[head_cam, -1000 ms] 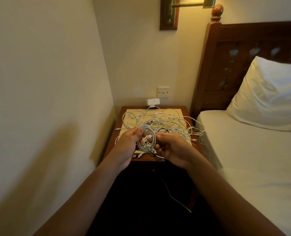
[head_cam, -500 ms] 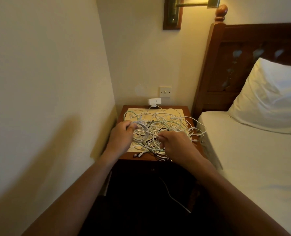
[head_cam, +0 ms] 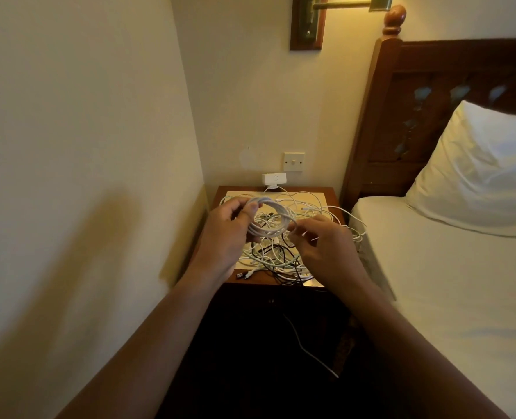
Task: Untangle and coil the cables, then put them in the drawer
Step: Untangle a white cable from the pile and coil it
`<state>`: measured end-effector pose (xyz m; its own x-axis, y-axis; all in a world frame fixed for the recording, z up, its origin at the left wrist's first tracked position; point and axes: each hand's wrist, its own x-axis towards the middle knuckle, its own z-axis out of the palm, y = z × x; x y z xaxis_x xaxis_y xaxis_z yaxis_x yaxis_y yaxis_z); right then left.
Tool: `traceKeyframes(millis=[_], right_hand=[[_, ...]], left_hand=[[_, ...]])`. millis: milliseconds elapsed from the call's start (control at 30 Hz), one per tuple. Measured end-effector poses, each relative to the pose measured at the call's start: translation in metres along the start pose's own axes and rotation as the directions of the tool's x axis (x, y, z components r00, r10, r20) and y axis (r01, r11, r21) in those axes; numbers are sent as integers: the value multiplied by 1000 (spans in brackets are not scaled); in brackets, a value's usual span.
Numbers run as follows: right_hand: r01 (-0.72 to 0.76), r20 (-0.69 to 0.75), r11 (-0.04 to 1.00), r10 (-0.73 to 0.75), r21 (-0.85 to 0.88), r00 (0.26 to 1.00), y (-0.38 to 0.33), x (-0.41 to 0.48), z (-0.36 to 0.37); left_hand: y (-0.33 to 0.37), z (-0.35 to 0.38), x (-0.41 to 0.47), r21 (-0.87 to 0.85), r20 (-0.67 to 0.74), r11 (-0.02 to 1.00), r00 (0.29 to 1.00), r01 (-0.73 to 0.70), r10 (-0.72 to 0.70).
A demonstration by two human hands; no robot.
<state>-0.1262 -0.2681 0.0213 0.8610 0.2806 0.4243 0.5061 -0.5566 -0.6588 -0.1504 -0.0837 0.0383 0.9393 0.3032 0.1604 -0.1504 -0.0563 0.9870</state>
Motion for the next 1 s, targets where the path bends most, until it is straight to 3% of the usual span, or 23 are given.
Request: traceKeyframes(millis=[67,100,200,267,333,467,600,667,833,1000], right_hand=[[-120,-3,964,124,236,992,-3,-6,7],[-199,23,899,206,389,978,-5,-9,10],[-395,179,511,420,763,890,-11,-17,16],[-455,290,292,467,841,835,-12,-19,16],[-465,339,201,452,862,825,-12,-20,16],[-481,300,428,424,765,854,-12,-18,17],[-530,473,418,241,738,848,-3,-14,10],[-548,525,472,194,691,829,1,-12,5],[-339,381,830,169,442,909,-2,-10,9],[-393,372,845,256,362,892,-3,-6,7]], left_hand=[[-11,5,-1,-3,-46,1000,999,-3,3],[-16,6,-2,-2,-62,1000,998,-6,5],[-28,9,-9,19,-86,1000,996,-6,8],[-33,11,-12,30,-112,1000,994,4,-1],[-35,15,-15,22,-139,999,990,28,-24],[-34,20,-17,51,-150,995,986,82,-74],[-32,7,-6,119,-98,987,990,110,-99],[-32,1,-4,98,-96,986,988,133,-124],[-25,-2,-9,-36,-58,976,975,213,-215],[-17,-7,-11,-70,115,953,951,295,-286]])
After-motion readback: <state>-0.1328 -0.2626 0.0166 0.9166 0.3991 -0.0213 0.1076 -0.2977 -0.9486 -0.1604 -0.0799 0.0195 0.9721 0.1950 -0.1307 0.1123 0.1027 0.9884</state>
